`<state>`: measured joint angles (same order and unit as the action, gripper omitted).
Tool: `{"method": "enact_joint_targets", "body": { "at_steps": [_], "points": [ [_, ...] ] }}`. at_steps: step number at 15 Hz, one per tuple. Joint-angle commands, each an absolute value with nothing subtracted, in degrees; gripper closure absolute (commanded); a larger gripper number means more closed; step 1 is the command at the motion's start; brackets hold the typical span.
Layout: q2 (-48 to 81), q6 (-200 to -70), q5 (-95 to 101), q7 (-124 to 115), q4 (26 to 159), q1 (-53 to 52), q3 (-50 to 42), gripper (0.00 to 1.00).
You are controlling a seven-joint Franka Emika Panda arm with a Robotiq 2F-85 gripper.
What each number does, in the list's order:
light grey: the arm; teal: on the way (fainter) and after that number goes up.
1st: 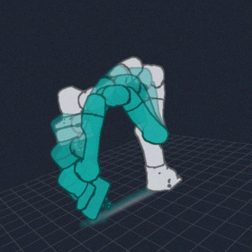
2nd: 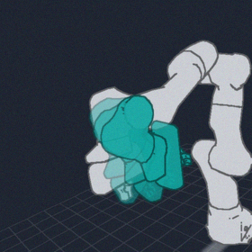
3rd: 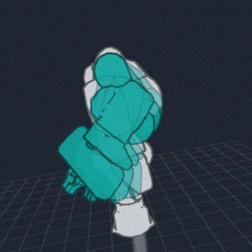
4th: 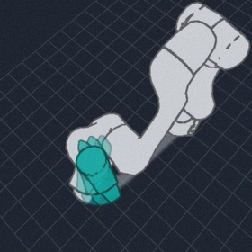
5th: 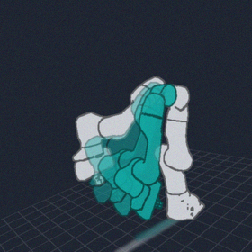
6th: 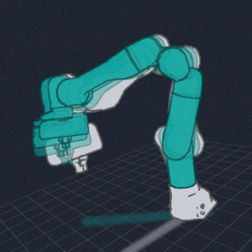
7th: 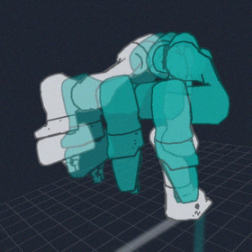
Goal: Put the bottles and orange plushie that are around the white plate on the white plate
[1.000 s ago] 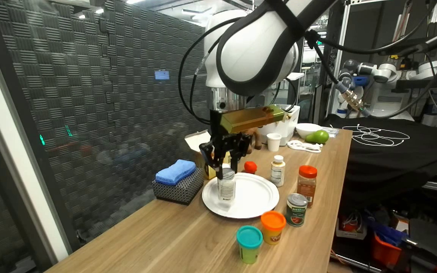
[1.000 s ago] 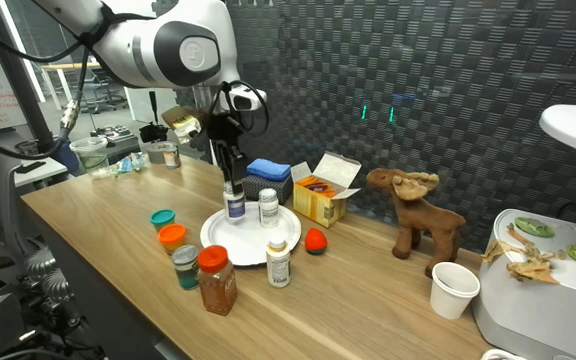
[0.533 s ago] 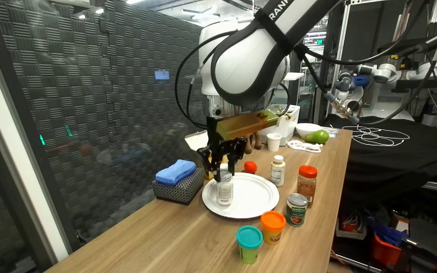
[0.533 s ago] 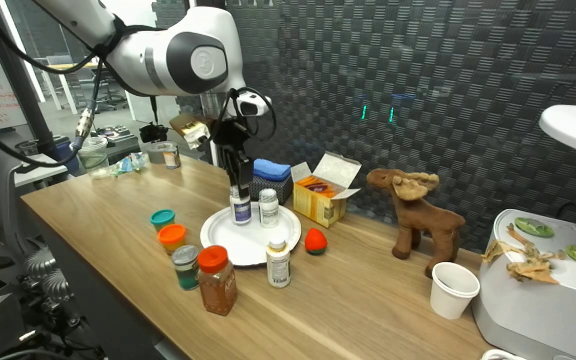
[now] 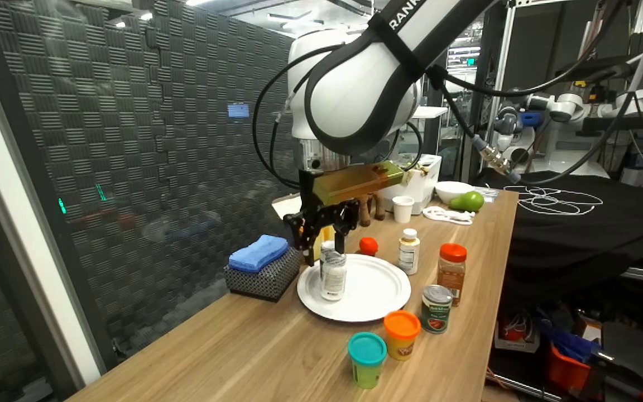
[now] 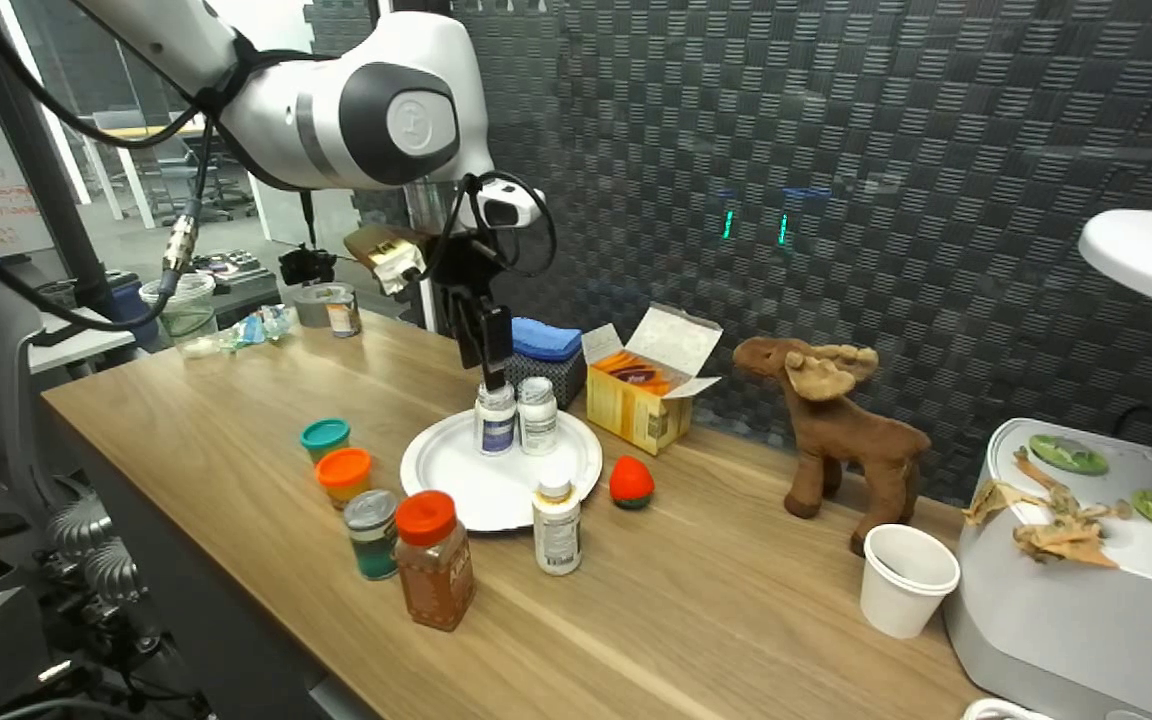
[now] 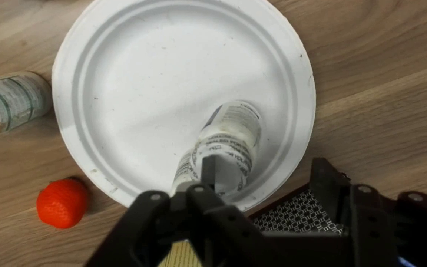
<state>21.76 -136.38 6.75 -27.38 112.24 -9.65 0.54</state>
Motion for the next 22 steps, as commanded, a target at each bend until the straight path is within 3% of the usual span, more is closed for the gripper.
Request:
{"method": "enact_joint_targets", "body": {
  "at_steps": [1, 14, 22],
  "points": [
    [20.32, -135.79, 7.95, -28.32, 111.91, -11.27, -0.20, 0.01],
    [4.16, -134.63, 5.40, -31.18, 126.63, -13.55, 5.41, 0.00],
    [4.60, -133.58, 4.12, -30.00, 127.40, -12.96, 7.81, 0.00]
  ]
}}
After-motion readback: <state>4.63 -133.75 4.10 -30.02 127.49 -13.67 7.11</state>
